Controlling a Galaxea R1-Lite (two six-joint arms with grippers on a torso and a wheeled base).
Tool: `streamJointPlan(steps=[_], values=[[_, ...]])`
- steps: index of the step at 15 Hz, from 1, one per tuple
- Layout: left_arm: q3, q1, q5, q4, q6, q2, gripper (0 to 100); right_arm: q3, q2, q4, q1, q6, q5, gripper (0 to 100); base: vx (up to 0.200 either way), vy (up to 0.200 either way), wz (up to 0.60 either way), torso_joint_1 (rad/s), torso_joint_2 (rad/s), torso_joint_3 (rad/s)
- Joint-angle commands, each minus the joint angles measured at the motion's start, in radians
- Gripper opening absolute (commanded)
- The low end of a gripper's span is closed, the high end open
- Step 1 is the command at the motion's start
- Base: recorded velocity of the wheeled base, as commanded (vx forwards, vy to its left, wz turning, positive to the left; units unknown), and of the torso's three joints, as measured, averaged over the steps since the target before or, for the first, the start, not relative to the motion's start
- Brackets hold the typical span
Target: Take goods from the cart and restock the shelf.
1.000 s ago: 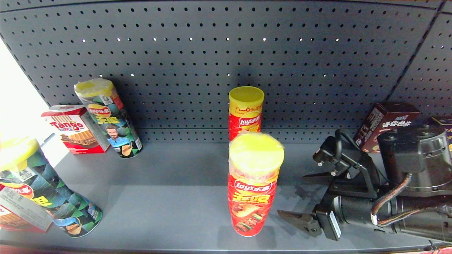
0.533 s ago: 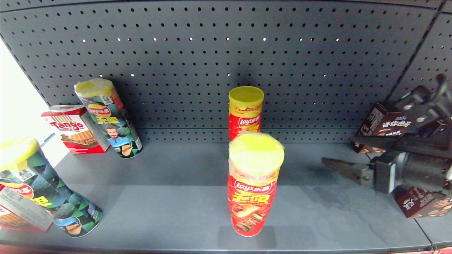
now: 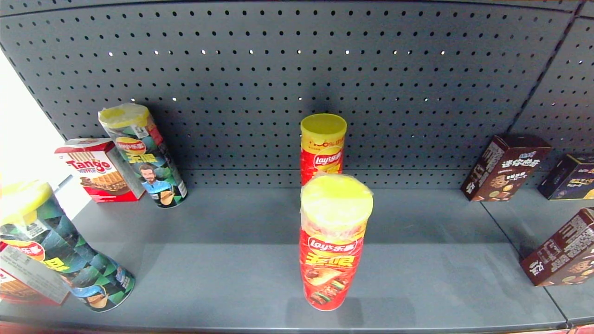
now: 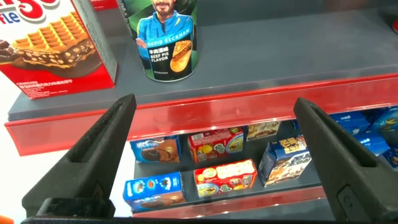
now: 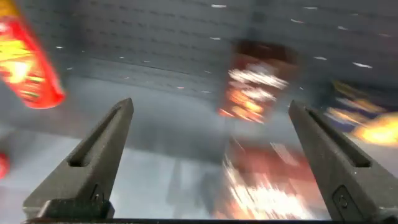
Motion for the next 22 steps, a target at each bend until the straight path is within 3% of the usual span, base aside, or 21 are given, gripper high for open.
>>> streamJointPlan(steps=[1, 2, 4, 6, 9, 22], values=[[0.0, 0.002, 0.001, -0.001, 0.0, 0.003, 100, 0.169, -0.296, 0.073, -0.078, 0.001, 0.001, 100, 0.0, 0.0, 0.0, 0.0, 0.0, 0.0], [0.0, 0.002, 0.0, -0.001, 0.0, 0.003, 100, 0.195, -0.327, 0.099, -0.08, 0.004, -0.002, 100, 0.0, 0.0, 0.0, 0.0, 0.0, 0.0], [0.0, 0.0, 0.0, 0.0, 0.0, 0.005, 100, 0.371, -0.574, 0.22, -0.081, 0.008, -0.004, 100, 0.0, 0.0, 0.0, 0.0, 0.0, 0.0], [0.0, 0.0, 0.0, 0.0, 0.0, 0.003, 100, 0.512, -0.65, 0.156, -0.06, 0.017, -0.057, 100, 0.0, 0.0, 0.0, 0.0, 0.0, 0.0], [0.0, 0.002, 0.0, -0.001, 0.0, 0.003, 100, 0.512, -0.65, 0.209, -0.058, 0.134, -0.043, 100, 0.0, 0.0, 0.0, 0.0, 0.0, 0.0], [0.0, 0.005, 0.004, -0.003, 0.002, -0.003, 100, 0.512, -0.65, 0.219, -0.058, 0.108, -0.02, 100, 0.0, 0.0, 0.0, 0.0, 0.0, 0.0]])
